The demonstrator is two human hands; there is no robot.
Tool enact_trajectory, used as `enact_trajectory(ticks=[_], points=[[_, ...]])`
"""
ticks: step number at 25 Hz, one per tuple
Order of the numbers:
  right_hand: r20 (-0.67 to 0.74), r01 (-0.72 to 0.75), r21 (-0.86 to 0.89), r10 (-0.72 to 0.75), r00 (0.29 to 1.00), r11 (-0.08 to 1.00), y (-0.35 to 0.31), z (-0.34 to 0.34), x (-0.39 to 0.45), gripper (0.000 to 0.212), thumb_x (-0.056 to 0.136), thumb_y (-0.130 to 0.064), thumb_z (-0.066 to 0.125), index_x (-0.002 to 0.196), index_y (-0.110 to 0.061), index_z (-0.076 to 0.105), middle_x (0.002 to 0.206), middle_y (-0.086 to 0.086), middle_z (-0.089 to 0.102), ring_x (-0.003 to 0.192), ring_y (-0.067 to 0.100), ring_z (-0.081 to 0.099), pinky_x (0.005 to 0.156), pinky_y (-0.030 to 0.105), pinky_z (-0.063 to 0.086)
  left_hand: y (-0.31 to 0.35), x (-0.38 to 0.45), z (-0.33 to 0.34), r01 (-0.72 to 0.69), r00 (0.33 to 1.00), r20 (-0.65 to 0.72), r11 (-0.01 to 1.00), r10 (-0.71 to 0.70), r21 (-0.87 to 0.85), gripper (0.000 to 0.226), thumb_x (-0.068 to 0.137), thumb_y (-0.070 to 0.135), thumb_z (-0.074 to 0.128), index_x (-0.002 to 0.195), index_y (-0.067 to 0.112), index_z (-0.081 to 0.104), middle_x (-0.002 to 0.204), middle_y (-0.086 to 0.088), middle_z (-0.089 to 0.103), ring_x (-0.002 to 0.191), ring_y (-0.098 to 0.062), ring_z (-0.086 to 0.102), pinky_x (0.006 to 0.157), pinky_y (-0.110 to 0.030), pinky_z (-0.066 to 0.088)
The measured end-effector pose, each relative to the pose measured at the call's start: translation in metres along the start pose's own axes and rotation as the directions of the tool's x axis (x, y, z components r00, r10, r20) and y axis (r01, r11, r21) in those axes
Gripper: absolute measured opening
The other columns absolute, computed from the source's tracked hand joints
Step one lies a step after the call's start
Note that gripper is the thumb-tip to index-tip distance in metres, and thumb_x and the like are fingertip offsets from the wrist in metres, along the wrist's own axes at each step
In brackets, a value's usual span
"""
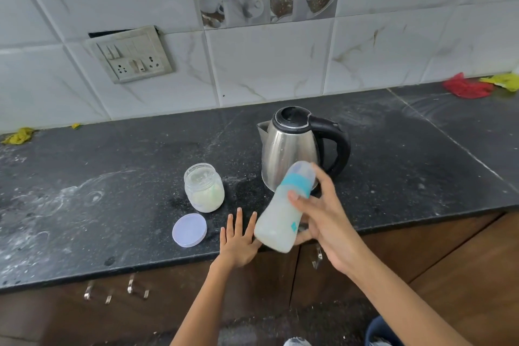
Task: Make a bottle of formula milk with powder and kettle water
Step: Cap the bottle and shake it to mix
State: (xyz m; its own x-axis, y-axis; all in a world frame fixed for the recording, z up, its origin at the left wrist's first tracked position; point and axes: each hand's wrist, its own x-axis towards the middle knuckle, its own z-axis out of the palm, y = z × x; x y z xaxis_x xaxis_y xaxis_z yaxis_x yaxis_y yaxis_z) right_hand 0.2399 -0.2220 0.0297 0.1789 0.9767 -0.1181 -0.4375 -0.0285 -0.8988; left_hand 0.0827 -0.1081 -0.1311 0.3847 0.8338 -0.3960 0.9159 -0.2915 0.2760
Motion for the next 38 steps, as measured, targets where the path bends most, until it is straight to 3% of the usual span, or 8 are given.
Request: enact_trajectory(ticks=[3,7,11,15,26,29,33,38], points=[[-0.254,0.159,0.234,-0.098,0.962,0.959,-0.006,-0.004,0.009,0.066,0.085,-0.028,0.067,0.14,-0.041,0.032,0.124,0.005,0.059,0.095,0.022,0.073,0.062,0.042,0.061,0.0,0.002,-0.002,-0.031,0.999,0.022,0.999,0.032,-0.037,0.063,0.097,0.054,0.024,0.146,0.042,-0.014,0.154,0.003,-0.032,0.142,-0.023,-0.029,0.116,-0.046,-0.013],[-0.062,0.025,-0.02,-0.026,0.998,0.999,0.008,0.004,-0.001,0.079,0.072,-0.032,0.079,0.138,-0.046,0.037,0.11,-0.003,0.069,0.1,0.02,0.072,0.062,0.045,0.06,0.001,-0.003,0.0,0.003,0.999,-0.034,1.0,-0.002,0.012,0.069,0.097,0.051,0.03,0.147,0.037,-0.015,0.158,0.002,-0.025,0.145,-0.022,-0.023,0.118,-0.045,-0.008],[-0.249,0.154,0.241,-0.092,0.964,0.958,0.007,0.001,0.008,0.05,0.093,-0.027,0.06,0.137,-0.035,0.038,0.119,0.004,0.06,0.087,0.012,0.074,0.057,0.037,0.059,0.004,-0.004,-0.003,-0.027,1.0,-0.01,0.999,0.026,-0.03,0.063,0.099,0.052,0.025,0.148,0.038,-0.012,0.156,0.0,-0.028,0.143,-0.024,-0.027,0.116,-0.046,-0.011],[-0.058,0.085,-0.104,-0.091,0.994,0.991,0.014,0.003,0.003,0.074,0.08,-0.023,0.076,0.139,-0.041,0.036,0.118,0.001,0.061,0.101,0.015,0.07,0.068,0.041,0.062,0.003,-0.007,-0.001,-0.012,0.999,-0.05,0.999,0.014,0.032,0.066,0.098,0.049,0.031,0.143,0.041,-0.017,0.158,0.0,-0.023,0.145,-0.024,-0.022,0.118,-0.045,-0.007],[-0.274,0.223,0.136,-0.18,0.945,0.965,-0.001,0.001,0.014,0.059,0.093,-0.028,0.062,0.139,-0.045,0.03,0.115,-0.003,0.06,0.09,0.01,0.073,0.059,0.039,0.059,0.004,-0.005,0.0,-0.028,0.999,-0.041,0.999,0.026,-0.046,0.063,0.098,0.053,0.025,0.149,0.038,-0.009,0.157,0.002,-0.026,0.144,-0.023,-0.025,0.116,-0.046,-0.011],[-0.04,0.12,-0.102,-0.124,0.991,0.988,0.006,0.002,0.004,0.07,0.082,-0.028,0.074,0.133,-0.055,0.035,0.108,-0.013,0.066,0.097,0.008,0.07,0.06,0.036,0.06,0.001,-0.004,0.004,0.005,0.998,-0.067,1.0,-0.004,0.007,0.065,0.098,0.051,0.028,0.149,0.036,-0.01,0.159,0.001,-0.022,0.145,-0.023,-0.022,0.118,-0.045,-0.008],[-0.258,0.233,0.139,-0.192,0.947,0.963,-0.001,-0.005,0.014,0.057,0.091,-0.026,0.064,0.138,-0.043,0.036,0.115,-0.002,0.061,0.089,0.01,0.072,0.06,0.035,0.059,0.003,-0.002,0.001,-0.028,0.999,-0.045,0.999,0.026,-0.041,0.062,0.098,0.054,0.024,0.147,0.041,-0.012,0.156,0.002,-0.028,0.144,-0.023,-0.026,0.116,-0.046,-0.012],[-0.052,0.168,-0.037,-0.17,0.984,0.985,0.002,-0.006,0.007,0.069,0.082,-0.026,0.071,0.139,-0.044,0.036,0.11,-0.009,0.065,0.094,0.007,0.071,0.062,0.034,0.06,0.002,-0.006,0.001,-0.01,0.998,-0.058,1.0,0.009,-0.01,0.066,0.097,0.051,0.029,0.146,0.04,-0.014,0.157,0.002,-0.025,0.145,-0.023,-0.024,0.118,-0.046,-0.01]])
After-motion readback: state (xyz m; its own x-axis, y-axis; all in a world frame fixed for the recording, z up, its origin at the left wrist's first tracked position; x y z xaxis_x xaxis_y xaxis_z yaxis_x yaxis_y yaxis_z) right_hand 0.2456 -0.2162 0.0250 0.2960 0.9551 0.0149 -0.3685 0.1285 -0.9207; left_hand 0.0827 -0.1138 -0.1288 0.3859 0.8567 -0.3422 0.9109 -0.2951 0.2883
